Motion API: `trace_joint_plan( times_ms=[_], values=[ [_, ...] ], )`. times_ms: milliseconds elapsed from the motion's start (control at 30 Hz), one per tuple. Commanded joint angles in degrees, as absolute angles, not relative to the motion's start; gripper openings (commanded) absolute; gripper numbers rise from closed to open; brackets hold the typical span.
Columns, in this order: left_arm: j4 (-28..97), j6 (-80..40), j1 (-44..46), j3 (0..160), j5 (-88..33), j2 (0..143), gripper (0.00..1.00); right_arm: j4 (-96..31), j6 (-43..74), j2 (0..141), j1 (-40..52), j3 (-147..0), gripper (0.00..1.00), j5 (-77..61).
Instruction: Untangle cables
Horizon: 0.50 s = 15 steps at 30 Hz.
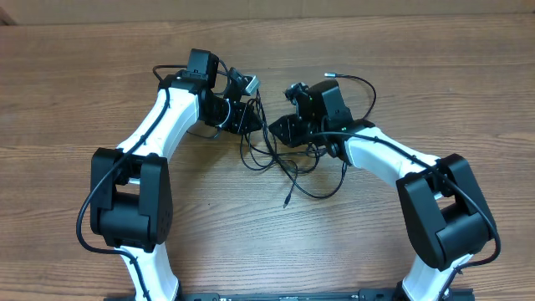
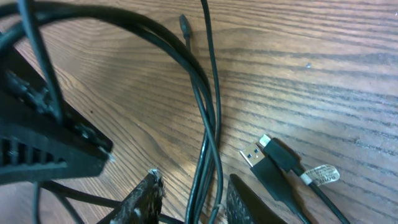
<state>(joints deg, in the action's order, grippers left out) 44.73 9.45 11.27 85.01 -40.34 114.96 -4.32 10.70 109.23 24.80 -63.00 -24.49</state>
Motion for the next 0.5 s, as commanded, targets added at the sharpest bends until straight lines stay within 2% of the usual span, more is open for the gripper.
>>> trace_joint_plan(
  times_ms=[0, 467],
  values=[
    [44.73, 10.74, 11.66, 85.89, -41.78, 114.13, 0.06, -2.2, 10.44, 107.48, 24.75, -61.12, 0.32, -23.99],
    [44.73, 10.79, 12.1, 85.89, -43.72, 114.13, 0.05, 1.28, 10.48, 107.55, 24.82, -59.68, 0.33, -21.61]
  ],
)
